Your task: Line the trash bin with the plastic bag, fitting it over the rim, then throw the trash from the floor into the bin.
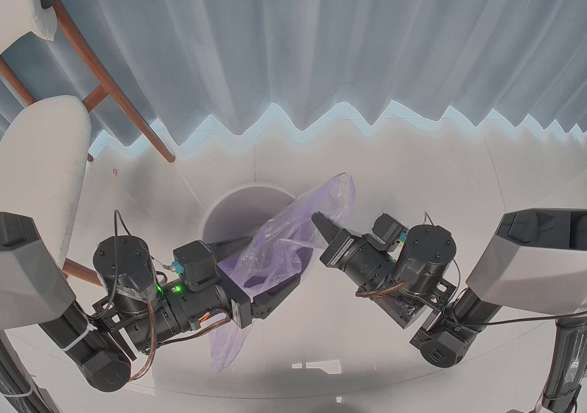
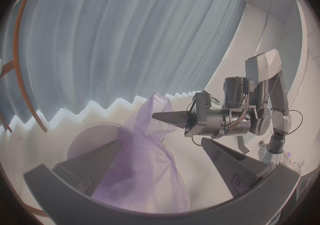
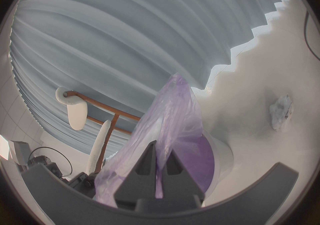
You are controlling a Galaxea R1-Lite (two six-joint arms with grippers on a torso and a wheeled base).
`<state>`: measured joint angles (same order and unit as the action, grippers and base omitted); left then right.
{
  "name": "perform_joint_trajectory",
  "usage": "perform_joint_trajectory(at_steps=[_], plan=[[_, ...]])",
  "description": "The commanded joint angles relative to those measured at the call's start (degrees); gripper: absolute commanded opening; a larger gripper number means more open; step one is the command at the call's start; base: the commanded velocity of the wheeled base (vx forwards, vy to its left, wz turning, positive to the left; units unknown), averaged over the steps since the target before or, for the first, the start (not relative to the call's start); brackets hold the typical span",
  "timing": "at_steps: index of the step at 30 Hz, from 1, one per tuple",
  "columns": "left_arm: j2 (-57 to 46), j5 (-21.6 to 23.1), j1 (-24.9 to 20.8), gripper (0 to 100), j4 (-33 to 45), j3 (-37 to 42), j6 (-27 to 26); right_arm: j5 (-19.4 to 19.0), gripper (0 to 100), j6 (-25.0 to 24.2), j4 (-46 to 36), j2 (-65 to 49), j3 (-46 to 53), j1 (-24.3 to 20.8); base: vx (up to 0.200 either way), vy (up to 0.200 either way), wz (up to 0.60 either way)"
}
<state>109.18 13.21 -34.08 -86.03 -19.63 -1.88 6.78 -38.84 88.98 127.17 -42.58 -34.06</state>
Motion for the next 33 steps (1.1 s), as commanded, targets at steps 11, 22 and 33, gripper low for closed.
perform_joint_trajectory(at_steps=[11,22,33], plan=[[-14.2,0.4,5.2,100,10.2,3.5,-0.7,0.1,0,0.1,0.9,0.4,0.1,0.4,0.000,0.000,0.00],[-20.9,0.5,4.7,100,27.1,8.6,-0.8,0.0,0,0.1,0.9,0.8,0.3,0.5,0.000,0.000,0.00],[-16.2,0.1,5.4,100,26.5,9.2,-0.8,0.0,0,0.2,0.9,0.6,0.4,0.4,0.000,0.000,0.00]])
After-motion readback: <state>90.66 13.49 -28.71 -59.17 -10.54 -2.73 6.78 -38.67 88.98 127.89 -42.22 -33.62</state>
